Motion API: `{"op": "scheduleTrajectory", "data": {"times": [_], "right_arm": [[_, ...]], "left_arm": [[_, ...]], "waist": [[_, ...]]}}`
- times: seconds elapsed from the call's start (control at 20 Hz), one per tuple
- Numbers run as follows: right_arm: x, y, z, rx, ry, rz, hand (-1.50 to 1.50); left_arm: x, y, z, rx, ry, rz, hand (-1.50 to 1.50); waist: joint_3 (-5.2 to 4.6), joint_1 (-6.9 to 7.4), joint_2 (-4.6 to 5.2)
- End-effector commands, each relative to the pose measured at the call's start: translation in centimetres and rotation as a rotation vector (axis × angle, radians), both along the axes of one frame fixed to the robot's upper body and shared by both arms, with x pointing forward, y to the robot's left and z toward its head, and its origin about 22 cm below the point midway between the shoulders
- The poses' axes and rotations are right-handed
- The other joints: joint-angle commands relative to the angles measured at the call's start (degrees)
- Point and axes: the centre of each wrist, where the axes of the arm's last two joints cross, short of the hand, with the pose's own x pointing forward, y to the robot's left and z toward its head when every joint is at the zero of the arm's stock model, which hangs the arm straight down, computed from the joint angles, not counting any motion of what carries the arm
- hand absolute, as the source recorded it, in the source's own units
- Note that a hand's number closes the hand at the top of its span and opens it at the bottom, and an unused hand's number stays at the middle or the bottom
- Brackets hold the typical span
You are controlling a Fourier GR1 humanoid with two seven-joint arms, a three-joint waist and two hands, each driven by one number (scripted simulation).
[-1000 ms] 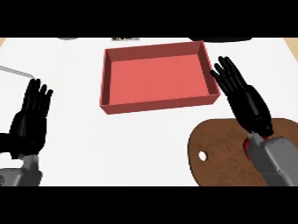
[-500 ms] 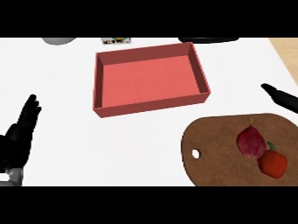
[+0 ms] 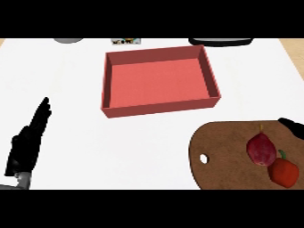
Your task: Pick the pear from the cutting board and place it in the cardboard box
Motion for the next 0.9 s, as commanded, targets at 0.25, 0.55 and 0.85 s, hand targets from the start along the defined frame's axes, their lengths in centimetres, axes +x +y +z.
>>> {"op": "scheduleTrajectory", "data": {"times": [0.25,0.55,0.85], "right_arm": [[-3.0,-0.9,4.6,-0.16,0.647,0.128,-1.5],[-3.6,4.7,9.4,-0.118,0.878,0.208,-1.5],[-2.3,8.1,9.4,-0.078,0.93,0.114,-1.5]], "left_arm": [[0.1,-0.1,0.5,0.029,0.01,-0.012,0.0],[1.1,0.1,2.1,0.017,-0.005,-0.027,0.0],[1.0,-0.3,2.2,0.014,-0.016,-0.046,0.0]], "waist": [[-0.19,0.81,0.09],[0.04,1.72,0.13],[0.25,2.42,0.38]]}}
